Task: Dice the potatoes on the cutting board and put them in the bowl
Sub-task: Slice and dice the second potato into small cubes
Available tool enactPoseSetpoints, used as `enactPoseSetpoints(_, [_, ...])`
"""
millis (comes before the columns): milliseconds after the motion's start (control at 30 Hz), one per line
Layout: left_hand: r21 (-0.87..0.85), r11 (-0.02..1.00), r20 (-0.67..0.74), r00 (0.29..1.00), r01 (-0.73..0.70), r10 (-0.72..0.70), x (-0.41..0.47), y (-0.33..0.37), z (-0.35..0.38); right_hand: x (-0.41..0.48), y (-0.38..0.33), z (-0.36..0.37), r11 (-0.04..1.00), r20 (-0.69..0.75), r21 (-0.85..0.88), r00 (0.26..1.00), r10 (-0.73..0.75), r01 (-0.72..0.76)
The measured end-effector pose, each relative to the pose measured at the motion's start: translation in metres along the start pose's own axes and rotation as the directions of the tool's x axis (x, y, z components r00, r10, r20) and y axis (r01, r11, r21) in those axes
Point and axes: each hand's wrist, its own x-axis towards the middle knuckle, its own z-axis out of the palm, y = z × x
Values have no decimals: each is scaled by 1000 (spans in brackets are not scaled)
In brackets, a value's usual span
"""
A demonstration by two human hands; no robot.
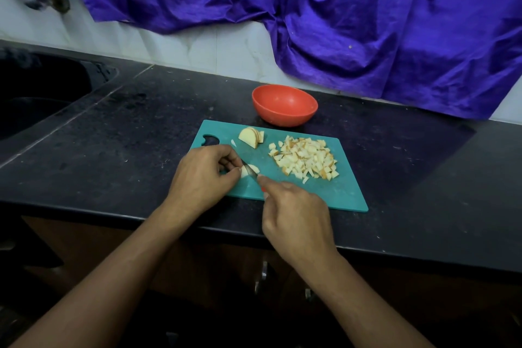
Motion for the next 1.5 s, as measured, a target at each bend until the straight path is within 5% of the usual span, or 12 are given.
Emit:
enactPoseSetpoints(133, [1,1000,-11,1000,8,-8,-1,1,0,-4,2,1,994,-64,109,998,26,-19])
enactPoseSetpoints(467, [-25,1000,-51,999,15,-16,-3,1,-1,1,2,-3,996,66,-43,995,-79,82])
enactPoseSetpoints(733, [-23,1000,-54,998,11,-12,-4,2,-2,-6,5,-3,990,-59,135,998,-30,38])
enactPoseSetpoints(1067, [-7,1000,-61,998,-1,1,-4,1,-1,1,6,-2,994,64,3,992,-111,111])
enactPoseSetpoints(1167, [-53,999,-43,999,-11,8,-4,0,-2,0,9,-5,991,13,129,999,-44,42])
enactPoseSetpoints(1233, [-110,993,-20,999,-31,29,0,-6,-5,-1,14,-5,906,0,408,993,119,-109])
enactPoseSetpoints(1300, [-149,986,36,996,-79,86,7,-16,-10,0,20,-3,705,49,671,963,265,-228])
enactPoseSetpoints(1367, [-164,973,182,964,-163,192,16,-24,-17,3,23,-2,585,67,769,943,327,-258])
enactPoseSetpoints(1500, [-167,943,473,816,-288,333,39,-24,-23,5,26,-2,519,65,820,940,335,-242])
